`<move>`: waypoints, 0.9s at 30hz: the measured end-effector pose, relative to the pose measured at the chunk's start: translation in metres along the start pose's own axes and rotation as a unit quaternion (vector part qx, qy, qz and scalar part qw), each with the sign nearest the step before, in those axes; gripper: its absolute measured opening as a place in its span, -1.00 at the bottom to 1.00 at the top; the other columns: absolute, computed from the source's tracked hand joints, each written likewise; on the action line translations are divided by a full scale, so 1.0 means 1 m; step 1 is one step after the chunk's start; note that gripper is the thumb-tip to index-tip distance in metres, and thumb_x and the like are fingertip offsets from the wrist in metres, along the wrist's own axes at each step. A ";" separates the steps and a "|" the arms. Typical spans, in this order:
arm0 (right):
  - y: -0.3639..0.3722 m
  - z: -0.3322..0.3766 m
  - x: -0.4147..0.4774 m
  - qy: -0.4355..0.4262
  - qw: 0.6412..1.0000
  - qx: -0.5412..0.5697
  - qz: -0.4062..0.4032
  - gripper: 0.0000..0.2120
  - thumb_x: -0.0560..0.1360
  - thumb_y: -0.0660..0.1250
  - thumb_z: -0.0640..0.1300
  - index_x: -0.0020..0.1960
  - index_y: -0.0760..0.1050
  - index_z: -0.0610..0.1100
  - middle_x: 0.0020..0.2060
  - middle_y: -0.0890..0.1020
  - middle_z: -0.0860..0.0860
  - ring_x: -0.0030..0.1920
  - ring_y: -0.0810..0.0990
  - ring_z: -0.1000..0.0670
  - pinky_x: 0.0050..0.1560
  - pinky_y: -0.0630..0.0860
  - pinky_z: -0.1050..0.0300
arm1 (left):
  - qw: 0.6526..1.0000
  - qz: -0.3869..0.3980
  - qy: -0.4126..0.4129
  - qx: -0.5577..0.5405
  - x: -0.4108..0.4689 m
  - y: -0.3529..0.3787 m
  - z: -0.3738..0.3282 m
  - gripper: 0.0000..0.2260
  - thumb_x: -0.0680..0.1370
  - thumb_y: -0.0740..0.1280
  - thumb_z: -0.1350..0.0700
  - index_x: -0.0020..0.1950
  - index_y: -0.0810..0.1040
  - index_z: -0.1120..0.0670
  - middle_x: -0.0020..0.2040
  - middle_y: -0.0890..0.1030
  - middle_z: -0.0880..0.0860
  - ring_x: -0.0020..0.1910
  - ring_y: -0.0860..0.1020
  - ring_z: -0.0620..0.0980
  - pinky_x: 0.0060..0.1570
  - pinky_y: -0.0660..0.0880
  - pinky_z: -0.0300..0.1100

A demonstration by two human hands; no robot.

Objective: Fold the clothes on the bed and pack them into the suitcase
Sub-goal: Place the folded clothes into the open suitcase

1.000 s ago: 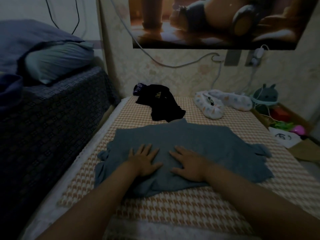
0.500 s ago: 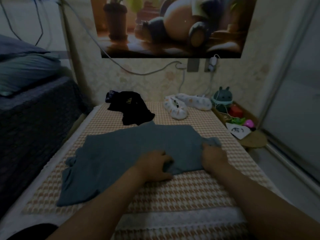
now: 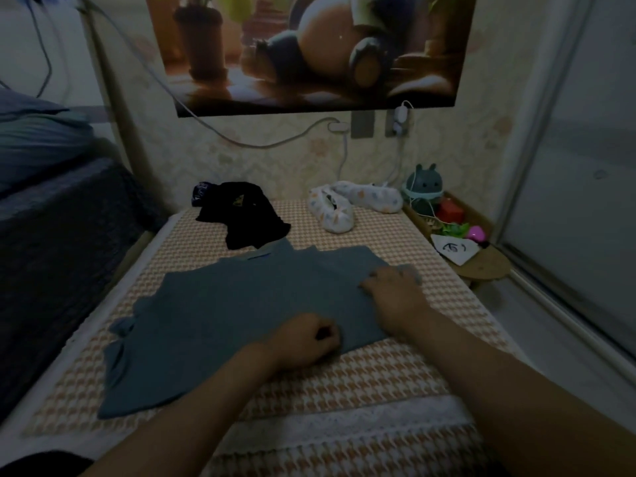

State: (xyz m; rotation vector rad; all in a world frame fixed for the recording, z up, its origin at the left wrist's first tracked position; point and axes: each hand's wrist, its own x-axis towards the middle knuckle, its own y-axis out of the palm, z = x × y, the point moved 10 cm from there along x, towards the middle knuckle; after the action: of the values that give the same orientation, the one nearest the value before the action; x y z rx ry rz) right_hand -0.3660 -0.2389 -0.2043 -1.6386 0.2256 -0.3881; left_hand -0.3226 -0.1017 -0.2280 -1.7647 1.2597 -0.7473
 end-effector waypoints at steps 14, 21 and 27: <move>0.009 0.219 0.002 -0.189 0.966 0.136 0.114 -0.63 0.56 0.24 -0.02 0.35 0.46 0.04 0.24 0.48 -0.07 0.23 0.46 -0.13 0.26 0.38 0.06 | 0.844 -0.253 -0.452 0.139 -0.228 -0.116 0.198 -0.69 0.59 0.21 0.09 0.30 0.40 0.17 0.24 0.48 0.21 0.16 0.51 0.18 0.10 0.46 0.01; 0.024 0.280 -0.007 -0.235 0.953 0.121 0.149 -0.42 0.57 0.24 0.16 0.54 0.16 0.13 0.54 0.14 -0.02 0.50 0.19 -0.11 0.48 0.16 0.02 | 0.860 -0.243 -0.447 0.039 -0.252 -0.121 0.210 -0.79 0.63 0.20 -0.02 -0.13 0.46 0.06 -0.11 0.57 0.11 -0.14 0.54 0.11 -0.23 0.40 -0.14; 0.030 0.285 -0.012 -0.252 0.942 0.119 0.188 -0.23 0.44 0.31 0.33 0.54 0.05 0.24 0.57 0.01 0.06 0.54 0.06 -0.06 0.52 0.07 -0.05 | 0.894 -0.181 -0.409 0.001 -0.256 -0.138 0.203 -0.80 0.64 0.19 0.15 -0.08 0.53 0.21 -0.06 0.59 0.23 -0.01 0.56 0.18 -0.16 0.37 -0.12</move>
State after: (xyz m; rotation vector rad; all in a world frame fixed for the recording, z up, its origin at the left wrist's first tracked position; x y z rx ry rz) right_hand -0.2657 0.0252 -0.2548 -1.3645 0.0935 0.2887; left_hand -0.1741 0.2191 -0.2070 -2.0123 0.3642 -0.1278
